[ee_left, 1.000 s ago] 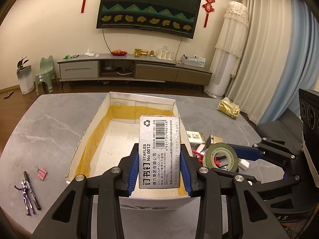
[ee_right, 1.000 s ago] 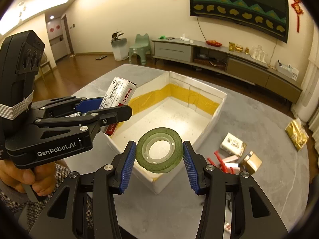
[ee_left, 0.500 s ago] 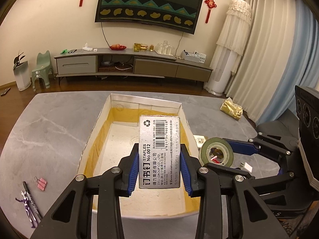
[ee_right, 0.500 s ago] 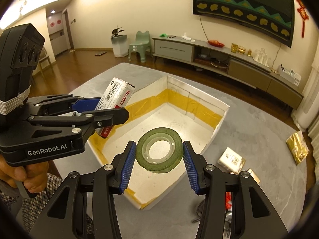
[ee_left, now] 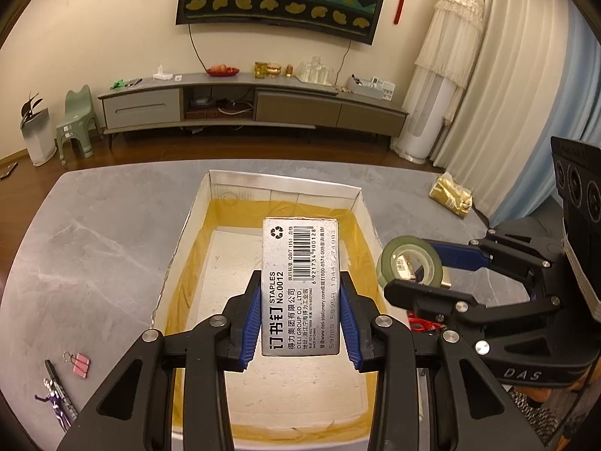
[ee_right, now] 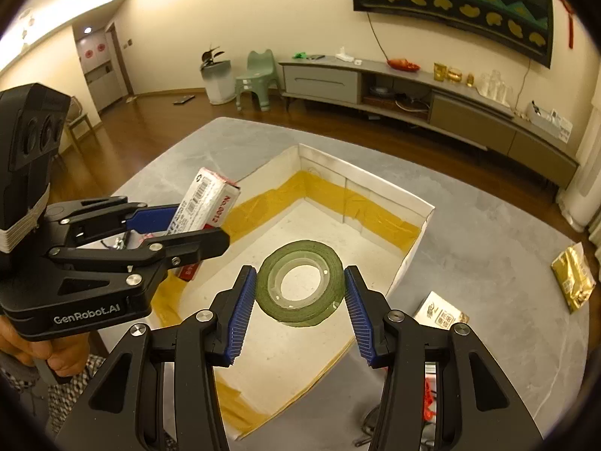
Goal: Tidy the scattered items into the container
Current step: 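Carry the staples box and tape roll over the open white box with both grippers, then open both grippers to drop the staples box and tape roll into the box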
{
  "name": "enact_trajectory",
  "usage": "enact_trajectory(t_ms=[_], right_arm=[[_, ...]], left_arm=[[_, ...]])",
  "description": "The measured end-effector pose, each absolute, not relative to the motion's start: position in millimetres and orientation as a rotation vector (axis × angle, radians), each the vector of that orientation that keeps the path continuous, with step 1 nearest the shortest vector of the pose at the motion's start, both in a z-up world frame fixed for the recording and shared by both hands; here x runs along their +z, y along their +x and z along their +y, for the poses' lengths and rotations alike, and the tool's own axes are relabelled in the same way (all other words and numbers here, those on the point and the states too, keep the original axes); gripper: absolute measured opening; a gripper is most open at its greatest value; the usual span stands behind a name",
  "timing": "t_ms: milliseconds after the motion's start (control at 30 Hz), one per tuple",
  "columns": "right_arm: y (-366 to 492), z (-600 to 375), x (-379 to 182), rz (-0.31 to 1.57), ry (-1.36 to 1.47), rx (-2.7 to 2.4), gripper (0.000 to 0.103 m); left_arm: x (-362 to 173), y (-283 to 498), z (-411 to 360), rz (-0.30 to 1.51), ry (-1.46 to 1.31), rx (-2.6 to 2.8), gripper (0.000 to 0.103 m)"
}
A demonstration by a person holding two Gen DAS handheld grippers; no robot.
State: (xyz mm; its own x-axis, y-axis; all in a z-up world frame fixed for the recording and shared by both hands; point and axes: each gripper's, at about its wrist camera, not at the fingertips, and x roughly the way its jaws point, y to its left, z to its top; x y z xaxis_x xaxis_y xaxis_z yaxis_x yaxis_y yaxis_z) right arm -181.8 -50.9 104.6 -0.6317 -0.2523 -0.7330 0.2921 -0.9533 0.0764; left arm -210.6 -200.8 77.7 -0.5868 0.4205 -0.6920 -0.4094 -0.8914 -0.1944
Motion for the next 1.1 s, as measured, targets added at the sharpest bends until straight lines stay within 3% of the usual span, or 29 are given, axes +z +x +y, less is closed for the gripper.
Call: enact_trajectory(t_ms=[933, 1100], right_arm=[[-288.8, -36.1, 72.3, 0.208, 1.306, -2.508, 0.05], [-307.5, -30.9, 61.5, 0.227, 1.351, -2.469, 0.05]], left_arm=[[29.4, -314.5, -169.0, 0.086, -1.42, 2.343, 0.039], [14.2, -334.0, -160.2, 0.176, -1.455, 2.366, 0.039]])
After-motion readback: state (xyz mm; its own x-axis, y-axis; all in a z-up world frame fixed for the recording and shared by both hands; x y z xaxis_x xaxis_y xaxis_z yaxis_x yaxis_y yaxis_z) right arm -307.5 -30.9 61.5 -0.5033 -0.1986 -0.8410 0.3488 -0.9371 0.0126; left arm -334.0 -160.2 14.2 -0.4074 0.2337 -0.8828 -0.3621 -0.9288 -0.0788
